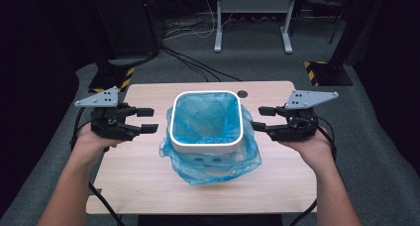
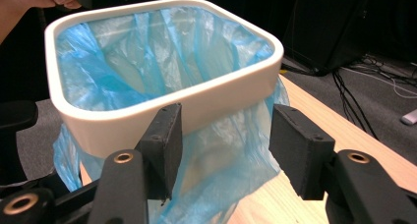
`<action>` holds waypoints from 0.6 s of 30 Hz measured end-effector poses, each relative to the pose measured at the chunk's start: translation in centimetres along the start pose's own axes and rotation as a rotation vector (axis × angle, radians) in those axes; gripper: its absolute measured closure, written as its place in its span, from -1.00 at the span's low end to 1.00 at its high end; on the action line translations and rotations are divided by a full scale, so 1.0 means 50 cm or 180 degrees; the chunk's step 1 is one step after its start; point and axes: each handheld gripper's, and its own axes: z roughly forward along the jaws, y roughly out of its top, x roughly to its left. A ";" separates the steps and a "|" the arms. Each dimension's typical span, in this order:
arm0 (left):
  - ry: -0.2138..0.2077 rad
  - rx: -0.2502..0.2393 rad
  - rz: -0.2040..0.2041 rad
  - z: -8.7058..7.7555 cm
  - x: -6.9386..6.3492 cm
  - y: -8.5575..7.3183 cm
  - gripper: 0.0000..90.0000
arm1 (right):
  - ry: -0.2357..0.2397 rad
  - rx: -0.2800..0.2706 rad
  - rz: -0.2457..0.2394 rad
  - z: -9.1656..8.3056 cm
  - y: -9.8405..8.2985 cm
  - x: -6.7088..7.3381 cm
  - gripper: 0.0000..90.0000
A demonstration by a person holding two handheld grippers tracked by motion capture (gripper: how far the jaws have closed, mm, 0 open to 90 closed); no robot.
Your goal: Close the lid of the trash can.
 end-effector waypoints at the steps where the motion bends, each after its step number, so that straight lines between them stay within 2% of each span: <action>1: 0.0008 0.0008 -0.0001 -0.001 0.001 -0.005 -0.09 | 0.0001 0.0001 0.0017 0.001 -0.003 -0.002 0.00; 10: 0.0157 0.0014 -0.0106 -0.007 0.022 -0.037 -0.13 | -0.0036 -0.0003 0.0060 0.002 -0.022 -0.013 -0.01; 11: 0.0215 0.0027 -0.0126 -0.009 0.027 -0.044 -0.14 | -0.0076 0.0011 0.0077 0.002 -0.027 -0.016 -0.01; 15: 0.0293 0.0028 -0.0168 -0.018 0.035 -0.058 -0.14 | -0.0146 0.0034 0.0075 0.001 -0.036 -0.023 -0.01; 18: 0.0384 0.0012 -0.0213 -0.032 0.042 -0.076 -0.15 | -0.0251 0.0064 0.0130 -0.008 -0.053 -0.038 -0.02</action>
